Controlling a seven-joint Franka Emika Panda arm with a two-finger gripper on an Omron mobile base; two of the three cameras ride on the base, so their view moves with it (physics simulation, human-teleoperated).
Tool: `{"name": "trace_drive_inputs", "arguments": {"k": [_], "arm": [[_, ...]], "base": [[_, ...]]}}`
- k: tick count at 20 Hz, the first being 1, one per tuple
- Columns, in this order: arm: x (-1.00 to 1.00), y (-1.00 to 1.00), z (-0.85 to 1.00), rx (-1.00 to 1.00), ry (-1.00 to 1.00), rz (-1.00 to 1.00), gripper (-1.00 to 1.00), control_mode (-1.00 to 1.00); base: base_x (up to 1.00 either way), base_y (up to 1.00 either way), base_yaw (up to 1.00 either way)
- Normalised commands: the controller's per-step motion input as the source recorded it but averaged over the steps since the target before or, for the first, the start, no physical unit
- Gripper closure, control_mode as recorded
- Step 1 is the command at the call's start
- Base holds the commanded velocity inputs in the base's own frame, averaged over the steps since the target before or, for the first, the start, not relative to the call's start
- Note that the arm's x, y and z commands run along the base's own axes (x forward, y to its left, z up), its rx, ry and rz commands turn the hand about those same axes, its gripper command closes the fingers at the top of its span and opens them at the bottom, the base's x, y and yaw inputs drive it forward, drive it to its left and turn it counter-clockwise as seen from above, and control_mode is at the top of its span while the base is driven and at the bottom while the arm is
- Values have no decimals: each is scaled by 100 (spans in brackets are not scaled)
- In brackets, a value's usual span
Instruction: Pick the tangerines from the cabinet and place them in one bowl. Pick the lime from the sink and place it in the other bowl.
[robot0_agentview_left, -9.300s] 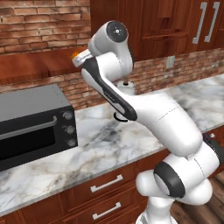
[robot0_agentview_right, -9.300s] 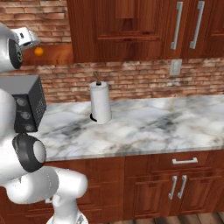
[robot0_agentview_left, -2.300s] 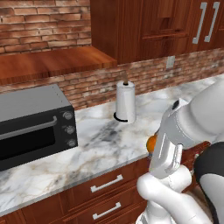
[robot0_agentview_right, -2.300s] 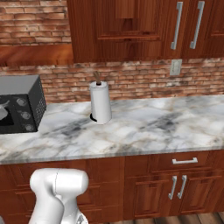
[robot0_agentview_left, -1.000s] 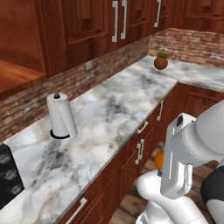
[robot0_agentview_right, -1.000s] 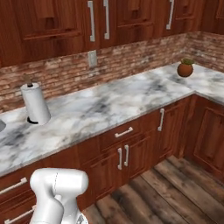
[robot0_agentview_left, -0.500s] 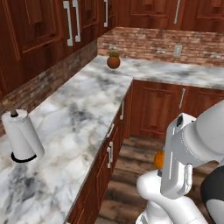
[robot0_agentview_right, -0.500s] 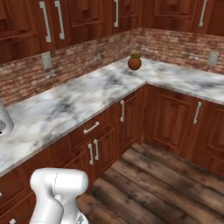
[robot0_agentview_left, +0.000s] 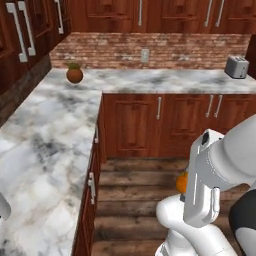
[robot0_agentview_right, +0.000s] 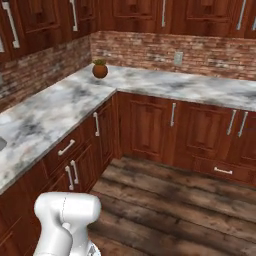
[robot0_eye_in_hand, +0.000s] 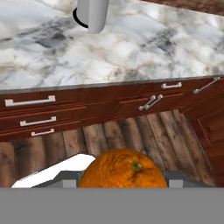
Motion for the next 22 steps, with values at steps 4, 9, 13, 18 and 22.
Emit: {"name": "trace_drive_inputs", "arguments": {"k": [4, 9, 13, 18, 22], "arm": [[0, 0, 0, 0, 0, 0, 100, 100], [0, 0, 0, 0, 0, 0, 100, 100], [0, 0, 0, 0, 0, 0, 100, 100], [0, 0, 0, 0, 0, 0, 100, 100], [0, 0, 0, 0, 0, 0, 100, 100]], "base": [[0, 2, -50], [0, 2, -50], [0, 2, -50], [0, 2, -50], [0, 2, -50]]}}
